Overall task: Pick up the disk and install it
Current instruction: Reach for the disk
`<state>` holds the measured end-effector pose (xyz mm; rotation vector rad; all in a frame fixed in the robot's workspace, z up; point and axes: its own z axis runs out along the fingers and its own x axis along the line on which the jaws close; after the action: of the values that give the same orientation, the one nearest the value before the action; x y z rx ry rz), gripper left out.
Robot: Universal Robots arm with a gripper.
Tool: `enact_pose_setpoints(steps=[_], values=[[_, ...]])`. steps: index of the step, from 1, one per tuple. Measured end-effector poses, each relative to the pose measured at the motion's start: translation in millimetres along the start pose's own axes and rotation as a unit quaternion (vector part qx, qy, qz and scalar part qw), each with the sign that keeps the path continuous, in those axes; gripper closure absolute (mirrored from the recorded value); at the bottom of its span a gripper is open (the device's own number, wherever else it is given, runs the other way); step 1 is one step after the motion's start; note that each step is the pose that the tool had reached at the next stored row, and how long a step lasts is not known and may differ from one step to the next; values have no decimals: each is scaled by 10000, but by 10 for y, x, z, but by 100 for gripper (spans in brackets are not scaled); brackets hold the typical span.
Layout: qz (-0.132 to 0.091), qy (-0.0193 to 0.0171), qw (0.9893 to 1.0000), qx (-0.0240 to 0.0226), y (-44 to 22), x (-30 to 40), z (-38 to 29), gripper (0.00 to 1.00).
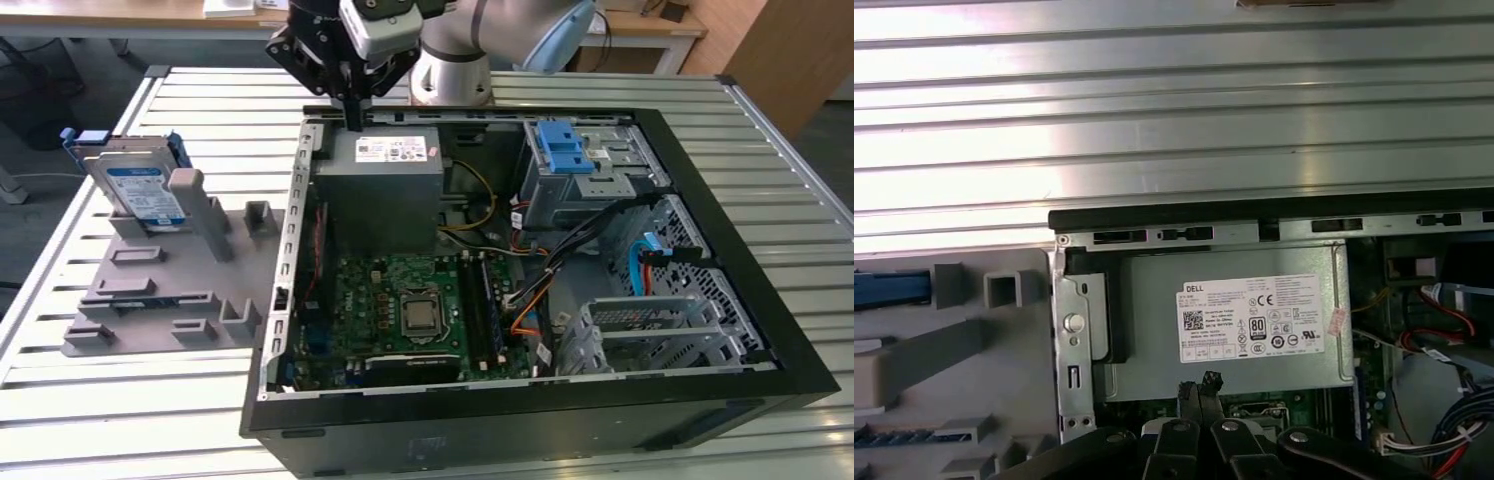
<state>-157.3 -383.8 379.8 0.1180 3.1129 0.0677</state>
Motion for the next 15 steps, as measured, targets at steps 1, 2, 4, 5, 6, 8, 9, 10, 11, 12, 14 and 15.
enact_pose_setpoints(steps=[1, 2, 4, 5, 6, 8, 9, 10, 11, 12, 14, 15], values=[[0, 0, 10000, 0, 0, 3, 1, 89], [0, 0, 10000, 0, 0, 5, 3, 89], [0, 0, 10000, 0, 0, 11, 6, 89], [0, 1, 10000, 0, 0, 13, 7, 89], [0, 1, 10000, 0, 0, 15, 9, 89], [0, 1, 10000, 0, 0, 19, 11, 89], [0, 2, 10000, 0, 1, 21, 12, 89], [1, 2, 10000, 1, 1, 25, 13, 89], [0, 2, 10000, 1, 2, 28, 14, 89], [0, 2, 10000, 0, 3, 35, 15, 89], [0, 1, 10000, 0, 5, 50, 18, 89], [0, 1, 10000, -1, 7, 60, 19, 89]])
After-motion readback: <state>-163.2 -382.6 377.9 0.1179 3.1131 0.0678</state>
